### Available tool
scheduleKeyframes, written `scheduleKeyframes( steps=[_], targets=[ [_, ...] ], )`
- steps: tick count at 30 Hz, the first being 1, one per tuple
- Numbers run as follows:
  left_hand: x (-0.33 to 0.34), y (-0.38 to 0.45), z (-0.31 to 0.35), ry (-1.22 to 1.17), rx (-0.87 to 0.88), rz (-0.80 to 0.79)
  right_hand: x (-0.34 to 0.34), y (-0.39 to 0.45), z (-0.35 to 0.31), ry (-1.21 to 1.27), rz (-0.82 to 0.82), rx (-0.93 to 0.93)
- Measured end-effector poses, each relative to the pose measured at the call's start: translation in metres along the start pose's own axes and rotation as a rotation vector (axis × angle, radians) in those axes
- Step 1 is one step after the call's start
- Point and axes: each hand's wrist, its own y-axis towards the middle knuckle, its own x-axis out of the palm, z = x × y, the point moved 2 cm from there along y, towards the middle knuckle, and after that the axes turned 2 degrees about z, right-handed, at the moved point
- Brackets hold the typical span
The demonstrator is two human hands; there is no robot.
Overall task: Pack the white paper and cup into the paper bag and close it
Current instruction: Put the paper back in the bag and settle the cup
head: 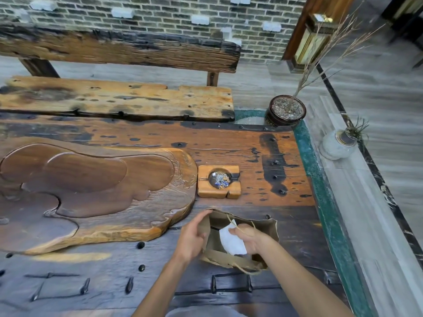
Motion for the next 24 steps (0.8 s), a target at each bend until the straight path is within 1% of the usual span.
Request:
scheduleKeyframes(
  steps=[5,9,13,17,18,21,24],
  targets=[
    [-0.004,0.001,0.001,-0.008,0.021,-0.005,0.012,0.012,-0.008,0.147,0.033,0.012],
    [-0.006,0.003,0.002,-0.031,-0.023,-0.004,0.018,0.025,-0.008,0.242,0.024,0.021],
    [-0.006,0.004,0.006,-0.030,-0.042,-0.006,0.021,0.045,-0.006,0.163,0.072,0.022],
    [-0.006,0.005,0.008,-0.006,-0.043,-0.004,0.024,0.072,0.002,0.117,0.076,0.042],
    [-0.007,0.005,0.009,-0.003,-0.046,-0.003,0.026,0.074,0.001,0.154,0.070,0.062],
    [-0.008,0.006,0.011,0.005,-0.053,-0.003,0.032,0.078,-0.001,0.148,0.075,0.055],
    [-0.010,0.007,0.013,-0.004,-0.068,-0.003,0.037,0.084,0.002,0.193,0.073,0.062]
  ],
)
